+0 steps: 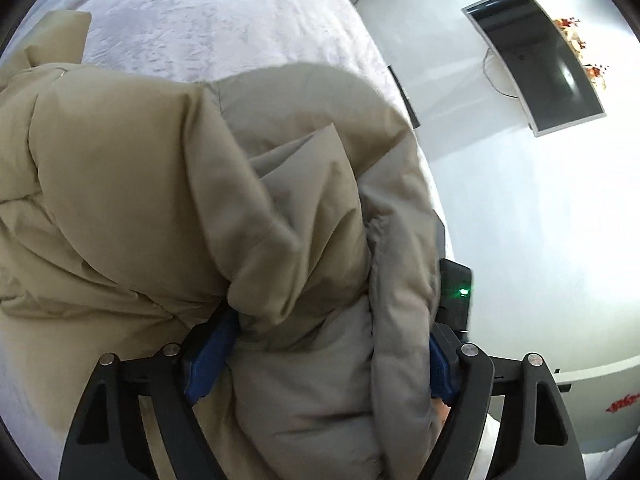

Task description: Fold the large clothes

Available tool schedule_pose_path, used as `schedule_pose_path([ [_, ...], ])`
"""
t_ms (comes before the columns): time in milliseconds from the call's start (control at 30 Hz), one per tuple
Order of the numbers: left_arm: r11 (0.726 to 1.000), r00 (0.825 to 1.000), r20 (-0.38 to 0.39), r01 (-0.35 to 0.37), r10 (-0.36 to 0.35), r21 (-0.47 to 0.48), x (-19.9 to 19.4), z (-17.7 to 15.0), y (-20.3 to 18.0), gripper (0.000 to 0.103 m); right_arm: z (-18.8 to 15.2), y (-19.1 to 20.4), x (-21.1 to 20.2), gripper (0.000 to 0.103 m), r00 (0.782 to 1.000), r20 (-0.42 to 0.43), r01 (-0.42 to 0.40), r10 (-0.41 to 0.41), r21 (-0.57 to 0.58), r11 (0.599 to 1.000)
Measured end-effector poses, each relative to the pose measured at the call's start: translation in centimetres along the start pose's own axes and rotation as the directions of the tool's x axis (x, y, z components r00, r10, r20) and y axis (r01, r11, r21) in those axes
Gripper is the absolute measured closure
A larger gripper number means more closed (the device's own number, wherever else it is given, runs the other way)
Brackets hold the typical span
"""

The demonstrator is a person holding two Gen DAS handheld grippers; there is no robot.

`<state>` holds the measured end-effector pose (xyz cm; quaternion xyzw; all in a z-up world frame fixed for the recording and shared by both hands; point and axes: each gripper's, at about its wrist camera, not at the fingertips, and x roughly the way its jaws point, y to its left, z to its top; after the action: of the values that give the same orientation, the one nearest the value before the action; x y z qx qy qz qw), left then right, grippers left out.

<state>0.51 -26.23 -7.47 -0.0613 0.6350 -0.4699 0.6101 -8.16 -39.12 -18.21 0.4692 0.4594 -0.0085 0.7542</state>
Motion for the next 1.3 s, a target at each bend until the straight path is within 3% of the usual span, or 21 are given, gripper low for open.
schedule_pose_path([
  [167, 0.999, 1.000, -0.012, 0.015, -0.015, 0.029, 1.6, 0.2, -0.4, 0.022, -1.0, 0.0, -4.7, 0.073, 0.997, 0.070, 0.010, -0.012, 0.040, 0.999],
  [333, 0.998, 0.999, -0.045, 0.020, -0.018, 0.054, 2.0, 0.4, -1.7, 0.022, -2.6, 3.0, -11.2, 0.073, 0.978, 0.149, -0.143, 0.146, -0.032, 0.989],
  [433, 0.998, 0.996, -0.076, 0.043, -0.040, 0.043, 2.0, 0.7, -1.4, 0.022, -3.2, 6.3, -13.0, 0.073, 0.958, 0.111, -0.251, 0.265, -0.129, 0.959],
  [500, 0.997, 0.993, -0.101, 0.057, -0.052, 0.044, 0.7, 0.2, 0.1, 0.022, -3.9, 8.3, -13.1, 0.073, 0.936, 0.034, -0.338, 0.350, -0.186, 0.923],
  [567, 0.997, 0.991, -0.119, 0.062, -0.056, 0.052, 1.2, 0.8, 1.2, 0.022, -4.7, 10.0, -12.2, 0.073, 0.926, -0.029, -0.374, 0.378, -0.230, 0.899],
  [600, 0.996, 0.990, -0.127, 0.063, -0.056, 0.056, 1.1, 0.8, 1.2, 0.022, -5.1, 10.9, -11.5, 0.073, 0.929, -0.054, -0.368, 0.367, -0.250, 0.896],
  [667, 0.996, 0.989, -0.136, 0.058, -0.049, 0.062, 0.6, 1.1, 1.0, 0.022, -5.7, 10.6, -9.4, 0.073, 0.956, -0.064, -0.295, 0.288, -0.241, 0.925],
  [767, 0.995, 0.992, -0.117, 0.056, -0.046, 0.086, -1.6, 1.3, 0.0, 0.022, -5.4, 6.6, -6.1, 0.074, 0.988, -0.041, -0.155, 0.152, -0.094, 0.983],
  [800, 0.993, 0.993, -0.103, 0.063, -0.053, 0.101, -2.5, 1.1, -1.1, 0.022, -5.6, 4.8, -5.3, 0.079, 0.994, -0.036, -0.108, 0.106, -0.035, 0.994],
  [867, 0.985, 0.998, -0.035, 0.066, -0.061, 0.161, -5.3, 0.1, -1.5, 0.022, -6.2, 2.5, -4.7, 0.088, 0.994, -0.033, -0.107, 0.109, 0.041, 0.993],
  [933, 0.980, 0.999, 0.038, 0.023, -0.031, 0.197, -8.2, -0.2, -1.1, 0.022, -6.9, 1.4, -4.2, 0.091, 0.994, -0.035, -0.104, 0.106, 0.065, 0.993],
  [1033, 0.969, 0.985, 0.137, -0.131, 0.103, 0.209, -10.8, 0.4, 0.7, 0.022, -7.3, 1.2, -3.8, 0.092, 0.994, -0.040, -0.096, 0.098, 0.062, 0.993],
  [1100, 0.963, 0.972, 0.156, -0.202, 0.176, 0.179, -10.6, 0.9, 2.7, 0.022, -7.4, 1.1, -3.3, 0.092, 0.993, -0.041, -0.105, 0.107, 0.065, 0.992],
  [1200, 0.970, 0.973, 0.162, -0.191, 0.167, 0.148, -7.7, 2.0, 3.5, 0.022, -6.5, -0.1, -2.2, 0.095, 0.991, -0.045, -0.121, 0.125, 0.072, 0.990],
  [1300, 0.953, 0.968, 0.179, -0.213, 0.176, 0.216, -4.4, 2.2, 2.4, 0.022, -6.5, -1.2, -2.2, 0.095, 0.991, -0.035, -0.123, 0.127, 0.101, 0.987],
])
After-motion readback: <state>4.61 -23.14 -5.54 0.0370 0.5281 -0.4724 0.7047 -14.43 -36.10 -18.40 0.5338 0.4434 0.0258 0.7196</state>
